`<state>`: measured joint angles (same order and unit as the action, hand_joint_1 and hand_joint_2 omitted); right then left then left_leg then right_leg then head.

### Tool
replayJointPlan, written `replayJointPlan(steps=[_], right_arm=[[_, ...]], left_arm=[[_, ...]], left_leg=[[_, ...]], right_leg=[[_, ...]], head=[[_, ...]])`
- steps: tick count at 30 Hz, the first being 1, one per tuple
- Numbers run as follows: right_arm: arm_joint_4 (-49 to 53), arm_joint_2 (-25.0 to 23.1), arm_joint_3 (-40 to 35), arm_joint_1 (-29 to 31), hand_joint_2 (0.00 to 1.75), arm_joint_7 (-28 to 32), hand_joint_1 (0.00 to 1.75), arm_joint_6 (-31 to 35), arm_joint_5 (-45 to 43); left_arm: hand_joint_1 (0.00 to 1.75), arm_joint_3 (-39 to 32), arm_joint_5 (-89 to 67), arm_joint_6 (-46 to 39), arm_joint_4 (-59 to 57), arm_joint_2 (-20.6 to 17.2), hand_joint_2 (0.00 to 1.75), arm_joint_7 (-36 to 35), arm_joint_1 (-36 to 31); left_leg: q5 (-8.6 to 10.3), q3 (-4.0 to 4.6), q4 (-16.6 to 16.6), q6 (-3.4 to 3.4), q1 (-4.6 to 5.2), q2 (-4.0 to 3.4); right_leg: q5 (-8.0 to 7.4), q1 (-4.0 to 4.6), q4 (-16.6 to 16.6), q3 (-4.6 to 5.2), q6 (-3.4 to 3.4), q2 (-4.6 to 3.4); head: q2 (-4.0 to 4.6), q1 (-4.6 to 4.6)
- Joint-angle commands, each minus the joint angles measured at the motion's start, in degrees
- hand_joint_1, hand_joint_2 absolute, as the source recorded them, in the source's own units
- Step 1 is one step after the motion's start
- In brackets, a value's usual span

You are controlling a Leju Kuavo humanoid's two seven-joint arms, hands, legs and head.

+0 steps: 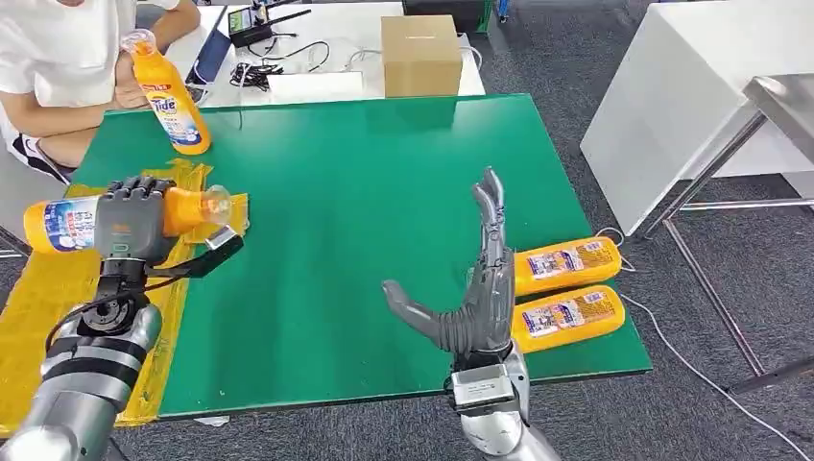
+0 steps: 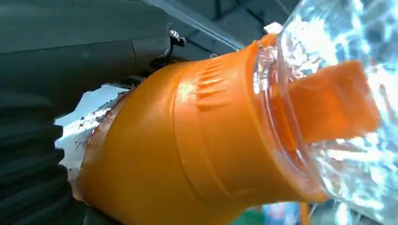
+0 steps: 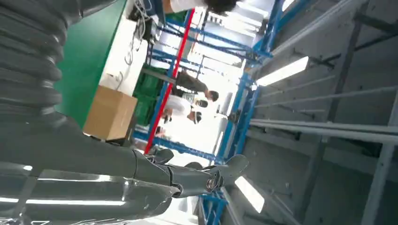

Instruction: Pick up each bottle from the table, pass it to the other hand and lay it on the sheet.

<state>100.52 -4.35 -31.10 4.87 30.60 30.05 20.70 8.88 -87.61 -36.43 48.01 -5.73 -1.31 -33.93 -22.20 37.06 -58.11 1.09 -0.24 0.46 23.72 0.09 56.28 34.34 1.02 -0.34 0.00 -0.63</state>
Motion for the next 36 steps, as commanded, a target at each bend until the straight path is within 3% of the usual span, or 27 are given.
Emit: replayJointPlan(steps=[1,8,11,16,17,20,21,25,36], right_arm=[[-1.0,2.1,1.4,0.4,1.75,-0.6,0.00,-1.7,-0.3],[-2.4,2.0,1.1,0.5,1.75,-1.0,0.00,-2.4,0.0],[-3.8,1.9,1.1,0.6,1.75,-1.5,0.00,-2.6,0.6],[-5.9,1.9,0.6,1.4,1.75,-2.1,0.00,-3.1,1.6],[-6.3,1.9,0.5,1.6,1.75,-2.3,0.00,-3.2,1.7],[-6.3,1.9,0.5,1.6,1.75,-2.3,0.00,-3.2,1.7],[-6.7,2.0,0.4,1.8,1.75,-2.5,0.00,-3.3,1.9],[-7.8,1.9,0.4,2.4,1.75,-2.8,0.00,-3.4,2.2],[-7.9,1.9,0.5,2.5,1.75,-2.9,0.00,-3.4,2.2]], left_arm=[[1.75,5.9,-1.7,3.0,-21.1,-2.0,1.75,-1.4,-8.6],[1.75,4.0,1.4,4.8,-24.7,-1.4,1.75,-0.7,-8.6],[1.75,-2.2,10.8,7.6,-26.8,0.2,1.75,5.4,-8.2],[1.75,-7.1,18.5,9.9,-28.2,1.5,1.75,9.2,-7.3],[1.38,-8.5,20.5,10.7,-28.3,1.9,1.75,10.1,-7.1],[1.38,-8.5,20.5,10.7,-28.3,1.9,1.75,10.1,-7.1],[0.00,-10.5,23.5,12.4,-28.5,2.4,1.75,11.1,-7.0],[0.00,-12.4,26.9,17.2,-30.0,2.1,1.75,10.9,-7.0],[0.00,-12.4,27.0,17.1,-29.9,2.1,1.75,11.0,-6.8]], left_leg=[[-0.12,-0.27,0.0,-0.05,-0.03,0.03],[-0.07,-0.15,0.0,-0.04,-0.04,-0.04],[-0.07,-0.17,0.0,-0.04,-0.02,-0.06],[-0.11,-0.28,0.1,-0.05,-0.03,-0.06],[-0.06,-0.15,0.1,-0.03,-0.02,-0.04],[-0.07,-0.15,0.0,-0.03,-0.02,-0.03],[-0.13,-0.31,0.1,-0.04,0.00,-0.04],[-0.07,-0.14,0.0,-0.03,-0.03,-0.09],[-0.10,-0.30,0.1,-0.05,-0.01,-0.09]], right_leg=[[0.13,0.04,0.0,-0.32,0.03,0.09],[0.07,0.04,0.0,-0.19,0.02,0.05],[0.06,0.03,-0.1,-0.21,0.01,-0.02],[0.10,0.04,-0.1,-0.32,0.03,0.02],[0.05,0.03,-0.1,-0.19,0.02,0.02],[0.06,0.02,-0.1,-0.20,0.02,0.01],[0.12,0.01,-0.1,-0.37,0.04,0.02],[0.04,0.04,-0.1,-0.19,0.02,-0.05],[0.07,0.03,-0.1,-0.31,0.02,-0.02]], head=[[0.00,0.00],[0.00,0.00],[0.00,0.00],[0.00,0.00],[0.00,0.00],[0.00,0.00],[0.00,0.00],[0.00,0.00],[0.00,0.00]])
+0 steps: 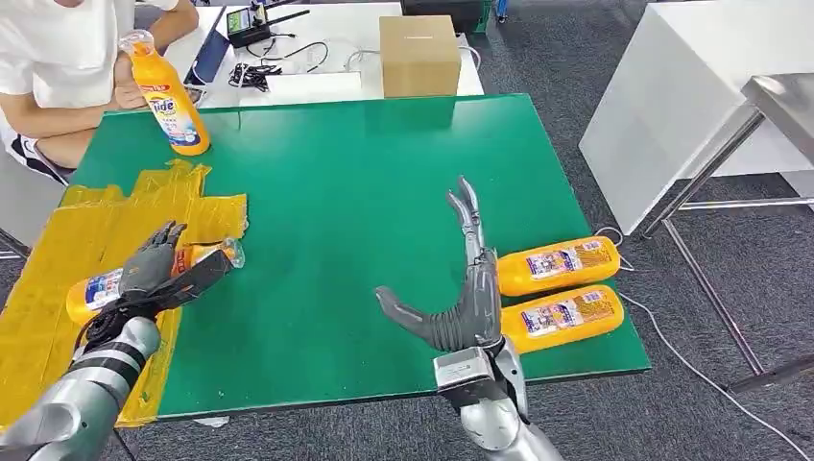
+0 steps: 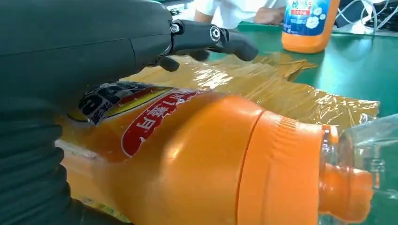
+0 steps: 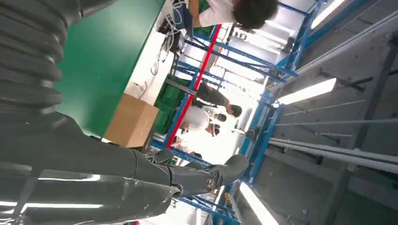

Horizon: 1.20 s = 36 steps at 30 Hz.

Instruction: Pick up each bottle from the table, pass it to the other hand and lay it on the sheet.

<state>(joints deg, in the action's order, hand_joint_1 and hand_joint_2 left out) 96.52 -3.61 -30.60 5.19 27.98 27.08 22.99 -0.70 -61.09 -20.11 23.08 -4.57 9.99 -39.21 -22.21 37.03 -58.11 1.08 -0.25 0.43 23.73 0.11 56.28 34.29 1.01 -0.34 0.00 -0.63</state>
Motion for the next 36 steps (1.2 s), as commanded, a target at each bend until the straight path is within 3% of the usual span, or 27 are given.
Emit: replayJointPlan(steps=[1,5,11,13,15,17,19,20,22,24,28,32,33,36], right_arm=[[-3.9,1.1,0.0,2.2,1.75,-0.2,0.00,-0.4,-0.1],[-3.9,1.1,0.0,2.2,1.75,-0.2,0.00,-0.4,-0.1],[-4.2,0.9,0.0,2.5,1.75,-0.4,0.00,-2.0,-1.1],[-4.5,0.9,0.2,2.4,1.75,-0.5,0.00,-1.9,-1.0],[-4.7,0.9,0.5,2.0,1.75,-0.3,0.00,-1.4,-1.1],[-4.6,1.4,0.9,1.5,1.75,-0.1,0.00,-0.4,-0.8],[-3.9,1.4,1.9,0.5,1.75,-0.2,0.00,0.7,-0.1],[-3.0,1.8,2.8,-0.4,1.75,-0.2,0.00,1.3,0.1],[-2.3,2.3,3.4,-0.9,1.75,-0.3,0.00,1.3,1.0],[-2.2,2.2,3.6,-1.0,1.75,-0.4,0.00,1.1,1.0],[-1.1,3.6,3.9,-1.3,1.75,-1.3,0.00,1.1,5.4],[1.1,4.4,5.1,-2.2,1.75,-2.8,0.00,1.4,8.8],[1.2,4.4,5.2,-2.1,1.75,-3.0,0.00,1.1,9.1],[0.7,4.5,5.8,-1.6,1.75,-3.5,0.00,0.9,10.3]], left_arm=[[0.00,-2.8,0.5,0.7,-5.0,0.9,1.75,-0.3,-1.5],[0.00,-2.8,0.5,0.7,-5.0,0.9,1.75,-0.3,-1.5],[0.00,-3.6,2.8,7.7,-5.7,1.2,1.75,-1.0,-0.2],[0.00,-7.1,8.2,11.0,-5.3,2.2,1.75,1.8,-0.2],[0.00,-12.4,18.0,16.9,-3.0,4.0,1.75,9.0,0.1],[0.00,-12.0,25.0,19.2,2.5,6.1,1.75,16.1,2.0],[0.00,-8.6,30.3,19.9,11.9,8.0,1.75,18.1,6.1],[0.00,-4.8,42.0,33.0,27.2,9.6,1.75,23.7,13.6],[0.00,0.9,48.0,32.8,41.0,9.1,1.75,17.1,20.9],[0.00,2.5,49.8,32.1,42.1,8.0,1.75,16.3,21.5],[0.00,7.5,59.0,36.8,51.4,4.9,1.75,23.6,26.9],[0.00,7.6,62.1,37.3,61.4,4.2,1.75,24.3,32.0],[0.00,7.5,62.1,37.2,61.4,4.1,1.75,24.3,32.2],[0.00,6.3,63.7,37.4,59.2,5.1,1.75,24.1,32.0]], left_leg=[[-0.04,-0.17,0.1,-0.02,0.01,-0.05],[-0.06,-0.24,0.1,-0.02,0.01,-0.07],[-0.11,-0.37,0.1,-0.04,0.02,-0.14],[-0.05,-0.23,0.1,-0.02,0.04,-0.10],[-0.09,-0.42,0.1,-0.04,0.03,-0.10],[-0.12,-0.47,0.1,-0.07,0.01,-0.04],[-0.04,-0.36,0.1,-0.04,0.06,0.12],[-0.06,-0.56,0.2,-0.04,0.07,0.20],[-0.06,-0.47,0.1,-0.01,0.05,0.26],[-0.18,-0.46,0.0,0.00,0.06,0.02],[-0.23,-0.29,0.0,-0.05,0.10,-0.18],[-0.47,-0.59,0.0,-0.09,0.09,-0.14],[-0.27,-0.24,0.0,-0.03,0.10,-0.04],[-0.38,-0.42,0.0,-0.06,0.08,-0.05]], right_leg=[[0.03,-0.01,-0.1,-0.16,0.02,-0.02],[0.05,0.00,-0.1,-0.22,0.03,-0.02],[0.07,-0.02,-0.1,-0.34,0.03,-0.08],[0.02,-0.03,-0.1,-0.21,0.02,-0.07],[0.06,-0.03,-0.1,-0.40,0.03,-0.04],[0.07,0.00,-0.1,-0.47,0.03,0.02],[0.05,-0.06,-0.1,-0.35,0.03,0.16],[0.10,-0.07,-0.2,-0.56,0.05,0.26],[0.12,-0.06,-0.2,-0.51,0.06,0.20],[0.15,-0.07,-0.1,-0.50,0.09,0.01],[0.11,-0.07,-0.1,-0.29,0.05,-0.14],[0.33,-0.09,-0.1,-0.59,0.04,-0.08],[0.15,-0.11,0.0,-0.27,0.06,-0.08],[0.26,-0.10,0.0,-0.42,0.08,0.01]], head=[[0.00,0.00],[0.00,0.00],[0.00,0.00],[0.00,0.00],[0.00,0.00],[0.00,0.00],[0.00,-0.04],[0.00,-0.09],[0.00,-0.02],[0.00,-0.02],[0.00,-0.02],[0.00,0.00],[0.00,-0.02],[0.00,-0.02]])
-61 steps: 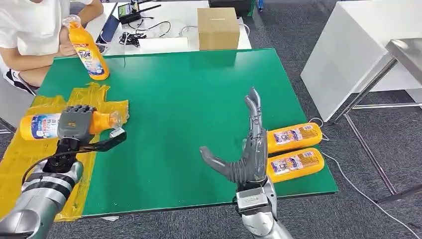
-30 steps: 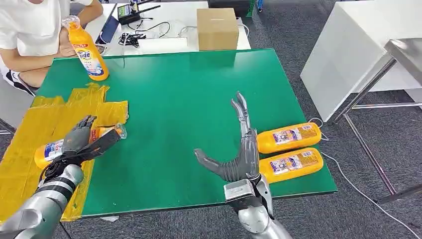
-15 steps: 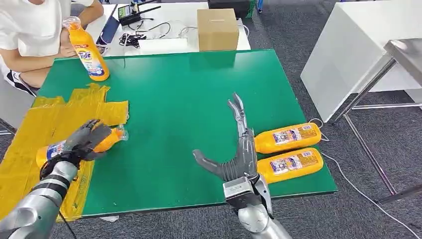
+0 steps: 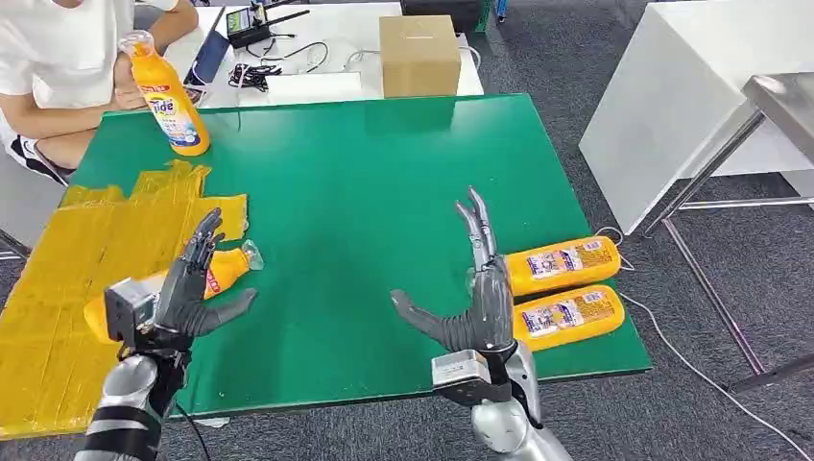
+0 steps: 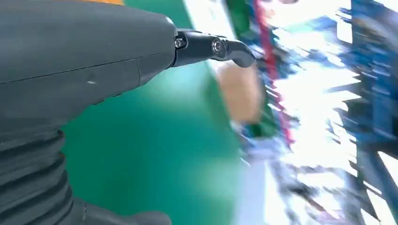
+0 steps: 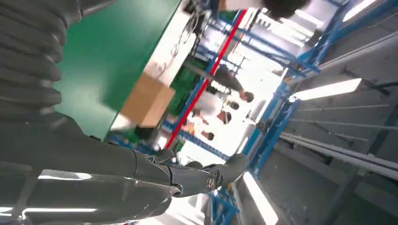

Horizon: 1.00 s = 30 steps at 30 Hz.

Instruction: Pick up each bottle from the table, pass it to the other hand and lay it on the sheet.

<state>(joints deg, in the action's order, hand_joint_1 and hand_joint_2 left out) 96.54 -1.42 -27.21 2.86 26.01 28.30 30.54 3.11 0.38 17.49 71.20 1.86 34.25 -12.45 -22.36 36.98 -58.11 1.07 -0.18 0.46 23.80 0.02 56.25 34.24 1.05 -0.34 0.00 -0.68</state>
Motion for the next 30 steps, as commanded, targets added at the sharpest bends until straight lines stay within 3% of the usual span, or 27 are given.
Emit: replayJointPlan(steps=[1,6,12,17,20,23,27,30], right_arm=[[0.5,2.4,2.5,0.9,1.75,-1.7,0.00,-0.4,3.1],[-1.1,4.0,4.4,2.8,1.75,-4.7,0.00,-0.5,8.5],[-9.8,13.6,4.9,10.7,1.75,-15.4,0.00,-9.9,24.3],[-12.8,16.6,4.5,14.6,1.75,-16.1,0.00,-14.6,24.8],[-19.6,23.1,0.8,23.1,1.75,-16.0,0.00,-23.9,24.6],[-30.4,27.4,-4.9,33.7,1.75,-11.8,0.00,-32.3,23.2],[-43.1,27.7,-12.4,44.8,1.75,-9.3,0.00,-37.5,21.1],[-44.6,27.1,-14.5,46.1,1.75,-9.7,0.00,-38.3,19.8]], left_arm=[[0.00,2.3,2.6,0.1,10.7,-1.1,1.75,-0.1,5.2],[0.00,1.9,4.6,1.8,9.0,-0.1,1.75,0.5,5.6],[0.00,1.2,6.3,4.8,6.7,1.2,1.75,0.1,5.7],[0.00,1.3,7.0,6.2,6.6,1.7,1.75,-0.1,5.5],[0.00,2.0,7.5,7.2,5.6,2.0,1.75,-0.1,4.7],[0.00,3.3,7.8,7.8,2.8,2.1,1.75,0.0,2.7],[0.00,4.2,8.8,7.7,-2.8,2.3,1.75,0.2,-0.5],[0.00,4.4,9.0,7.6,-3.2,2.4,1.75,0.5,-0.6]], left_leg=[[-0.27,-0.46,0.0,-0.06,0.00,-0.04],[-0.11,-0.26,0.0,-0.05,-0.01,-0.02],[-0.03,-0.20,0.1,0.02,0.00,-0.05],[-0.01,-0.19,0.0,0.04,0.08,0.02],[-0.07,-0.23,0.0,0.04,0.11,-0.10],[-0.01,-0.17,0.0,0.06,0.15,-0.11],[0.07,-0.14,0.0,0.11,0.15,-0.09],[0.15,-0.17,0.0,0.22,0.12,-0.03]], right_leg=[[0.25,0.01,0.0,-0.48,0.04,0.05],[0.11,0.03,0.0,-0.29,0.03,0.03],[0.01,0.02,-0.1,-0.26,0.06,-0.04],[0.00,-0.03,-0.1,-0.26,0.07,0.01],[0.01,-0.07,0.0,-0.29,0.09,-0.10],[-0.06,-0.13,0.0,-0.20,0.12,-0.09],[-0.15,-0.13,0.0,-0.17,0.19,-0.09],[-0.19,-0.10,0.0,-0.25,0.25,-0.04]], head=[[0.00,0.02],[0.00,0.02],[0.00,0.02],[0.00,0.02],[0.00,0.02],[0.00,0.00],[0.00,0.02],[0.00,0.02]])
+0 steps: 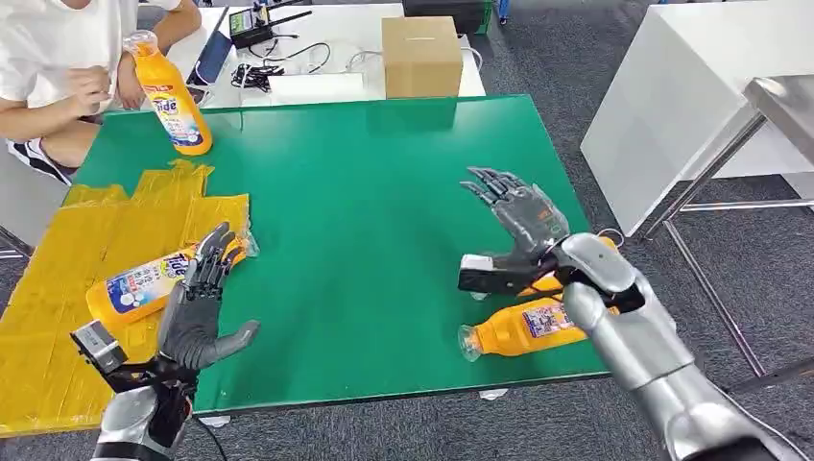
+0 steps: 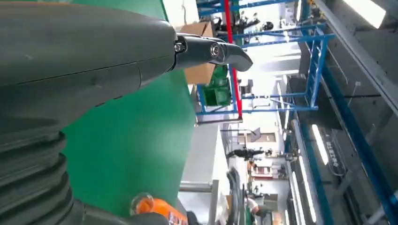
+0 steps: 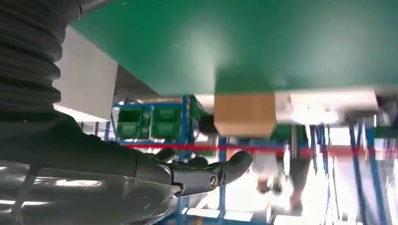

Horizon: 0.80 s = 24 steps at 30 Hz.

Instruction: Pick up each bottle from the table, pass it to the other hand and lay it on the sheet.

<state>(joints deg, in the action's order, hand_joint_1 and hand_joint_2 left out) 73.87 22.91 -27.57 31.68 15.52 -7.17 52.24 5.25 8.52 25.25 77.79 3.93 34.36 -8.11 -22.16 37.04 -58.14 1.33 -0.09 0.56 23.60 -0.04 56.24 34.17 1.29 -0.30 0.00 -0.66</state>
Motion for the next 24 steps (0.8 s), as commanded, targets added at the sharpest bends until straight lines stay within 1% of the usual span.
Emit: replayJointPlan(steps=[1,4,5,7,8,9,11,12,17,18,21,24], right_arm=[[-22.1,3.0,-14.9,17.4,1.75,0.5,0.00,-3.1,-2.7],[-23.0,4.8,-18.6,18.9,1.75,0.3,0.00,-6.0,-5.5],[-23.3,5.4,-19.8,19.5,1.75,0.3,0.00,-7.1,-6.3],[-23.5,6.1,-20.5,19.9,1.75,0.5,0.00,-7.0,-6.9],[-23.9,6.5,-21.5,20.5,1.75,0.8,0.00,-8.4,-7.8],[-24.0,7.2,-22.5,21.0,1.75,0.7,0.00,-9.0,-9.1],[-23.9,8.7,-24.3,21.8,1.75,0.8,0.00,-10.3,-11.3],[-23.6,9.7,-25.2,22.0,1.75,0.7,0.00,-10.8,-12.3],[-23.1,11.3,-26.7,22.1,1.75,-0.1,0.00,-11.1,-13.0],[-23.2,11.5,-26.8,22.0,1.75,-0.2,0.00,-11.1,-13.1],[-22.9,12.6,-27.1,20.9,1.75,-0.7,0.00,-10.4,-14.1],[-25.2,11.9,-27.0,20.1,1.75,-3.9,0.00,-7.6,-12.3]], left_arm=[[0.00,2.2,1.0,-0.2,-9.9,0.4,1.75,0.4,-4.9],[0.00,2.2,1.1,-0.3,-10.9,0.3,1.75,0.3,-5.1],[0.00,2.2,1.2,-0.3,-11.3,0.4,1.75,0.4,-5.2],[0.00,2.2,1.1,-0.2,-11.7,0.4,1.75,0.4,-5.3],[0.00,2.2,1.1,-0.4,-12.1,0.4,1.75,0.4,-5.4],[0.00,2.2,1.1,-0.4,-12.6,0.4,1.75,0.4,-5.5],[0.00,2.2,1.2,-0.4,-13.4,0.4,1.75,0.4,-5.8],[0.00,2.3,1.2,-0.5,-13.7,0.5,1.75,0.5,-5.9],[0.00,2.4,1.2,-0.7,-13.9,0.5,1.75,0.5,-5.8],[0.00,2.4,1.2,-0.7,-13.9,0.5,1.75,0.4,-5.8],[0.00,2.2,1.3,-0.7,-14.1,0.5,1.75,0.1,-5.9],[0.00,2.4,0.9,-1.2,-14.9,0.4,1.75,-0.8,-6.0]], left_leg=[[-0.08,-0.27,0.0,-0.06,0.03,-0.18],[-0.12,-0.35,0.0,-0.08,0.03,-0.11],[-0.07,-0.25,0.0,-0.06,0.03,-0.09],[-0.09,-0.28,0.0,-0.05,0.04,-0.05],[-0.04,-0.17,0.0,-0.03,0.04,-0.02],[-0.11,-0.30,0.0,-0.06,0.04,-0.02],[-0.02,-0.07,0.0,-0.02,0.03,0.00],[-0.06,-0.15,0.0,-0.03,0.05,0.03],[-0.05,-0.10,0.0,-0.03,0.06,0.06],[-0.10,-0.21,0.0,-0.05,0.06,0.02],[-0.08,-0.14,0.0,-0.05,0.04,0.03],[-0.11,-0.28,0.0,-0.07,0.04,0.06]], right_leg=[[0.03,-0.03,0.0,-0.20,0.01,-0.12],[0.10,-0.03,0.0,-0.31,0.01,-0.04],[0.08,-0.02,0.0,-0.21,0.01,-0.02],[0.11,-0.04,0.0,-0.24,0.02,0.02],[0.06,-0.03,0.0,-0.14,0.02,0.03],[0.13,-0.03,0.0,-0.28,0.03,0.05],[0.03,-0.02,0.0,-0.06,0.02,0.02],[0.08,-0.03,0.0,-0.15,0.03,0.06],[0.07,-0.03,0.0,-0.11,0.02,0.08],[0.11,-0.03,0.0,-0.21,0.02,0.06],[0.08,-0.01,0.0,-0.16,0.01,0.07],[0.13,0.00,-0.1,-0.31,0.01,0.12]], head=[[0.00,0.00],[0.00,0.00],[0.00,0.00],[0.00,-0.02],[0.00,-0.02],[0.00,0.00],[0.00,-0.02],[0.00,-0.02],[0.00,-0.02],[0.00,0.00],[0.00,0.00],[0.00,-0.02]])
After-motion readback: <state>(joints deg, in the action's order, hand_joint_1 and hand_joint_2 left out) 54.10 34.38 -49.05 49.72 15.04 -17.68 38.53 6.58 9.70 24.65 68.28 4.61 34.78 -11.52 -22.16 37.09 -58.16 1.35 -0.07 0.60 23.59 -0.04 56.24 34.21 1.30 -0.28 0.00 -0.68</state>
